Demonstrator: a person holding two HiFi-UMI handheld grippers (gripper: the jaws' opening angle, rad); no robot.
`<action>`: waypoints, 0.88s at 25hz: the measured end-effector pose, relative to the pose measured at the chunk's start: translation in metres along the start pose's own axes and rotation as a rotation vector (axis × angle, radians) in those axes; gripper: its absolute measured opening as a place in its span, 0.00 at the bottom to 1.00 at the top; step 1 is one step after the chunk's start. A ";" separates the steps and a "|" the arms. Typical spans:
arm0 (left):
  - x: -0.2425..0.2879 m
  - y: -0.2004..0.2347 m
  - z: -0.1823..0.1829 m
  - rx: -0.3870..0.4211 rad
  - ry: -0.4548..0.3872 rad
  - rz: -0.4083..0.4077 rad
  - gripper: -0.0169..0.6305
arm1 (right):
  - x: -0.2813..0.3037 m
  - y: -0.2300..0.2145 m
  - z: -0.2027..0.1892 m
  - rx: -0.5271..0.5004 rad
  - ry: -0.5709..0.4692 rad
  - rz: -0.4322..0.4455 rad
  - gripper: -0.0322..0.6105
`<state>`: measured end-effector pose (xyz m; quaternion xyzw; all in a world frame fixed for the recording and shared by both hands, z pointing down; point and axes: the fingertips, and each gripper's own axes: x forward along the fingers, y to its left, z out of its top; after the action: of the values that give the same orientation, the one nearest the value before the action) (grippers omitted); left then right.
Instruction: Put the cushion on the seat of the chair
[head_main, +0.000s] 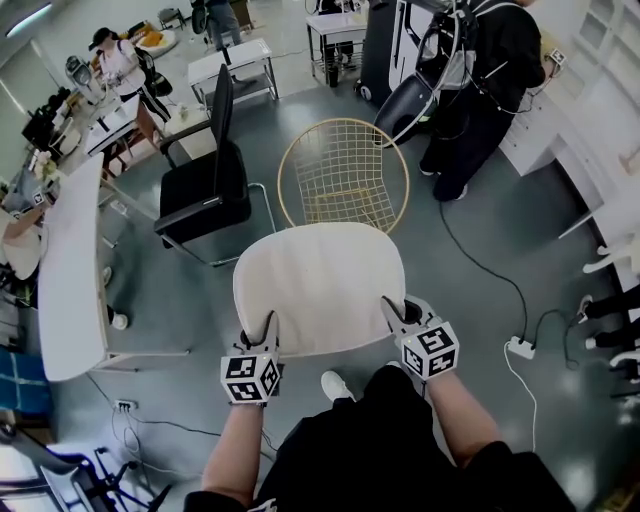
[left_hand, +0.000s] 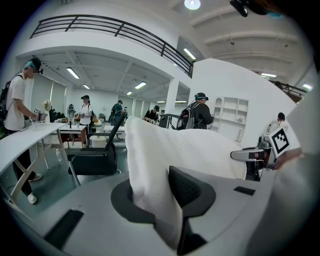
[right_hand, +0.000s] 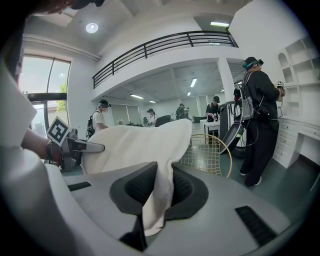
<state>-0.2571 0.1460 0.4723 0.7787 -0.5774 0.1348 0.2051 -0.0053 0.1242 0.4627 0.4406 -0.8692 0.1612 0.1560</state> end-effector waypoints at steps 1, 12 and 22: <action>0.001 0.001 0.001 -0.001 0.000 -0.001 0.18 | 0.001 -0.001 0.001 0.002 0.000 -0.001 0.14; 0.033 -0.002 0.011 -0.008 0.004 0.003 0.18 | 0.021 -0.030 0.009 0.000 0.004 0.008 0.14; 0.108 -0.011 0.043 -0.017 0.031 0.041 0.18 | 0.070 -0.106 0.031 0.018 0.027 0.045 0.14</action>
<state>-0.2155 0.0372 0.4815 0.7629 -0.5909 0.1460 0.2178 0.0379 0.0014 0.4790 0.4198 -0.8754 0.1784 0.1602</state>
